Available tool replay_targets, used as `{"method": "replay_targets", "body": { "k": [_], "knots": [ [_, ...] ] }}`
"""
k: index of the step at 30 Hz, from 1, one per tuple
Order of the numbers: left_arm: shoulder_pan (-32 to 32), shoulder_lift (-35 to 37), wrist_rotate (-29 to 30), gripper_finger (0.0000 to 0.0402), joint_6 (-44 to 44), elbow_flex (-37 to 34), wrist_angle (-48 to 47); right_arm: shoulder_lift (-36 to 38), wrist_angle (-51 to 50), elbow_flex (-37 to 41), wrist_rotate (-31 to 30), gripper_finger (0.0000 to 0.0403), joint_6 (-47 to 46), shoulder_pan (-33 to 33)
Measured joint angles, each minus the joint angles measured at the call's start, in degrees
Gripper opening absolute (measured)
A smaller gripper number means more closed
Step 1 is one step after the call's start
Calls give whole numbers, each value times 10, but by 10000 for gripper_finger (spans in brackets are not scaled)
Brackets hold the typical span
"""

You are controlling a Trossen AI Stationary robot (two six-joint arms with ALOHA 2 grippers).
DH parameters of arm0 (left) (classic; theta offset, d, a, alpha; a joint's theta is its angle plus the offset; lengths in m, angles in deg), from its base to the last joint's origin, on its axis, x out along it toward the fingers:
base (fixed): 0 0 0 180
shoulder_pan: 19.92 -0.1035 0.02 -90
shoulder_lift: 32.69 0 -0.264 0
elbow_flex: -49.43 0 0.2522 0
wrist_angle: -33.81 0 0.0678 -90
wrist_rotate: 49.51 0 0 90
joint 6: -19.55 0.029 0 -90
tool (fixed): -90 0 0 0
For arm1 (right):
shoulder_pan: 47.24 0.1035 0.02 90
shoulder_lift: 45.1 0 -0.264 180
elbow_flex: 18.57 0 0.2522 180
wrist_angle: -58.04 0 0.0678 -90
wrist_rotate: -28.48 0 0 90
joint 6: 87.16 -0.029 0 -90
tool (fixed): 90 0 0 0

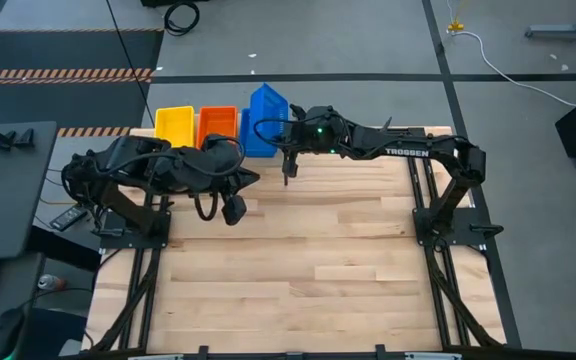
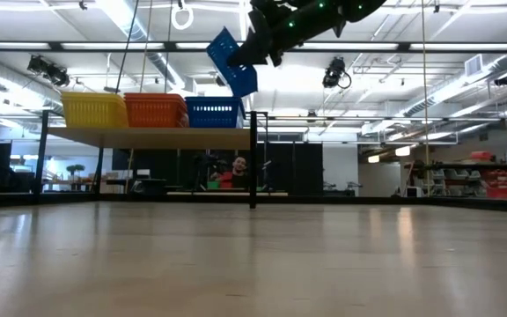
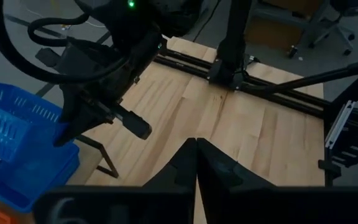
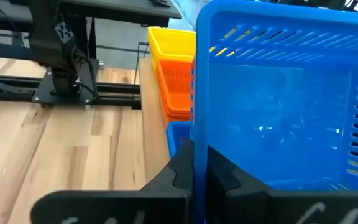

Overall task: Stack baskets on shelf by color
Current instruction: Stack the blue bin on top of the blue bin on the shelf

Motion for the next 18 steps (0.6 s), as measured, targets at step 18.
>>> {"method": "replay_targets", "body": {
  "k": [18],
  "knots": [
    [0, 0, 6, 14, 4, 0, -14, 0, 0, 0, -24, 15, -6, 34]
  ]
}}
